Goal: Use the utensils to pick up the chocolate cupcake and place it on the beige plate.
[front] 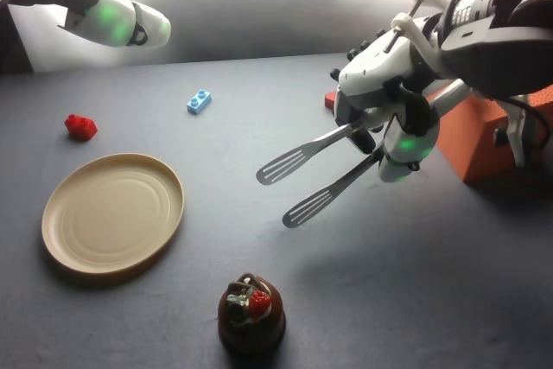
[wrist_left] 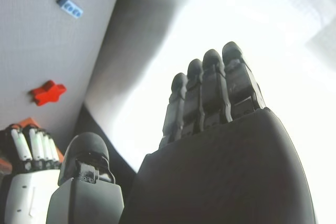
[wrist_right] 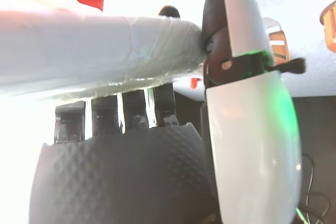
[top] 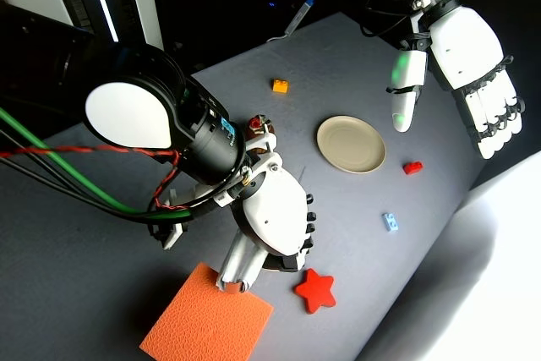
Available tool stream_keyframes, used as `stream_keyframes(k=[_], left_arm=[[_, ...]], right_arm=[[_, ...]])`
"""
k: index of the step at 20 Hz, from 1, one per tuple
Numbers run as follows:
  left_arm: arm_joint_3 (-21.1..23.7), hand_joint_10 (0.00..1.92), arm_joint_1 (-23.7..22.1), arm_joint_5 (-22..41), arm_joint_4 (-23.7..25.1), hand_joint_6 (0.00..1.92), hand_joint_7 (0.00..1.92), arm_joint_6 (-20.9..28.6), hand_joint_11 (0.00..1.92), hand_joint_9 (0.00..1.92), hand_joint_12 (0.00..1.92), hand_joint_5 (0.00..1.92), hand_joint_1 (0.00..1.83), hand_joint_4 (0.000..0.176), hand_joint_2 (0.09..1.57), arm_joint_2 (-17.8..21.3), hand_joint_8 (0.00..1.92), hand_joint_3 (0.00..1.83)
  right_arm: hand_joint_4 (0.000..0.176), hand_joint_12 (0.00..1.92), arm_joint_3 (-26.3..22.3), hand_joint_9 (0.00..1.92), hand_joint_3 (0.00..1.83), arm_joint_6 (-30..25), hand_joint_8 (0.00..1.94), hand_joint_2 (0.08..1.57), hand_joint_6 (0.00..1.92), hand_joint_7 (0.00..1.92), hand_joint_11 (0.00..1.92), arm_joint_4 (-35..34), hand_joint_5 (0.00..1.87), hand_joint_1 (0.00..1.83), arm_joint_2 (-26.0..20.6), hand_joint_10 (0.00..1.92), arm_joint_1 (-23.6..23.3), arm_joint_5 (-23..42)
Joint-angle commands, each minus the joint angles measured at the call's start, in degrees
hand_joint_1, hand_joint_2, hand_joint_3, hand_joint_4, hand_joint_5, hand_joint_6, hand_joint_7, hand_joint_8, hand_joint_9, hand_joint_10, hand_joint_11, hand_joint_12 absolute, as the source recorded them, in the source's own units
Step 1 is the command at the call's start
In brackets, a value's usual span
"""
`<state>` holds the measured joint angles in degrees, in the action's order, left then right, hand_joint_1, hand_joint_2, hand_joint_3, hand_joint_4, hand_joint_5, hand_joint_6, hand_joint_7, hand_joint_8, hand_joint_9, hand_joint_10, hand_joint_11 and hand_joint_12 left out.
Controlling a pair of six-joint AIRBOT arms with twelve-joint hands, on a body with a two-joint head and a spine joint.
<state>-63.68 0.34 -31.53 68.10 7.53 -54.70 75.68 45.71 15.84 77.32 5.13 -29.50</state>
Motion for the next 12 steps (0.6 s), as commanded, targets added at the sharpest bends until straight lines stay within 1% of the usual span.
stream_keyframes(k=[1,2,3,4,5,6,7,8,9,10,11,12], left_arm=[[-0.3,0.00,-0.7,0.8,3.3,0.00,0.08,-0.1,0.00,0.08,0.14,0.07,0.00,0.000,1.16,0.7,0.00,0.00],[-0.3,0.00,-0.7,0.8,3.3,0.00,0.08,-0.1,0.00,0.08,0.13,0.07,0.00,0.000,1.16,0.7,0.00,0.00],[-0.3,0.00,-0.7,0.8,3.3,0.00,0.09,-0.1,0.00,0.09,0.17,0.08,0.00,0.000,1.16,0.7,0.00,0.00],[-0.2,0.00,-0.7,0.8,3.3,0.00,0.09,-0.1,0.00,0.09,0.16,0.08,0.00,0.000,1.16,0.7,0.00,0.00],[-0.2,0.00,-0.7,0.8,3.3,0.00,0.10,-0.1,0.00,0.09,0.16,0.08,0.00,0.000,1.16,0.7,0.00,0.00],[-0.2,0.00,-0.7,0.8,3.3,0.00,0.10,-0.1,0.00,0.10,0.16,0.08,0.00,0.000,1.16,0.7,0.00,0.00],[-0.2,0.00,-0.7,0.8,3.3,0.00,0.10,-0.1,0.00,0.09,0.16,0.07,0.00,0.000,1.16,0.7,0.00,0.00],[-0.2,0.00,-0.7,0.8,3.3,0.00,0.10,-0.1,0.00,0.09,0.16,0.07,0.00,0.000,1.16,0.7,0.00,0.00],[-0.1,0.00,-0.8,0.8,3.3,0.00,0.10,-0.1,0.00,0.09,0.16,0.08,0.00,0.000,1.16,0.7,0.00,0.00],[-0.1,0.00,-0.8,0.8,3.3,0.00,0.12,-0.1,0.00,0.11,0.23,0.09,0.00,0.000,1.16,0.7,0.00,0.00],[0.0,0.00,-0.8,0.8,3.3,0.01,0.13,-0.1,0.00,0.11,0.24,0.10,0.00,0.000,1.16,0.8,0.00,0.00],[-0.2,0.01,-0.7,0.8,3.3,0.01,0.13,-0.1,0.00,0.12,0.24,0.11,0.00,0.000,1.16,0.8,0.01,0.00]], right_arm=[[0.000,1.79,-0.5,0.44,0.00,-0.2,1.57,1.25,1.40,0.41,0.54,0.6,0.70,1.07,-0.6,1.67,-1.0,4.0],[0.000,1.80,-1.1,0.44,0.00,-0.2,1.57,1.25,1.39,0.42,0.54,0.6,0.71,1.08,-1.0,1.68,-1.1,4.0],[0.000,1.76,-1.6,0.45,0.00,-0.2,1.55,1.25,1.38,0.42,0.56,0.6,0.72,1.07,-1.4,1.65,-1.2,4.0],[0.000,1.73,-2.0,0.43,0.00,-0.3,1.50,1.15,1.15,0.42,0.55,0.6,0.52,1.04,-1.8,1.61,-1.4,3.9],[0.000,1.76,-2.6,0.42,0.00,-0.5,1.50,1.12,1.08,0.42,0.53,0.6,0.49,1.05,-2.4,1.62,-1.8,3.5],[0.000,1.79,-3.2,0.43,0.00,-0.6,1.54,1.21,1.29,0.42,0.56,0.6,0.69,1.08,-3.0,1.67,-2.2,3.3],[0.000,1.79,-4.0,0.42,0.00,-0.6,1.56,1.24,1.38,0.40,0.57,0.6,0.70,1.06,-3.7,1.68,-2.6,3.2],[0.000,1.79,-4.7,0.42,0.00,-0.6,1.56,1.25,1.40,0.40,0.57,0.6,0.70,1.06,-4.3,1.68,-3.0,3.2],[0.000,1.79,-5.6,0.42,0.00,-0.6,1.57,1.25,1.40,0.40,0.56,0.6,0.70,1.05,-5.0,1.68,-3.4,3.2],[0.000,1.80,-6.5,0.42,0.00,-0.5,1.57,1.25,1.40,0.40,0.57,0.6,0.70,1.05,-5.7,1.68,-3.7,3.2],[0.000,1.79,-7.3,0.41,0.00,-0.4,1.54,1.15,1.21,0.39,0.55,0.6,0.48,1.04,-6.3,1.66,-3.9,3.2],[0.000,1.79,-8.3,0.41,0.00,-0.2,1.52,1.13,1.14,0.39,0.55,0.6,0.44,1.04,-7.0,1.65,-4.2,3.1]])
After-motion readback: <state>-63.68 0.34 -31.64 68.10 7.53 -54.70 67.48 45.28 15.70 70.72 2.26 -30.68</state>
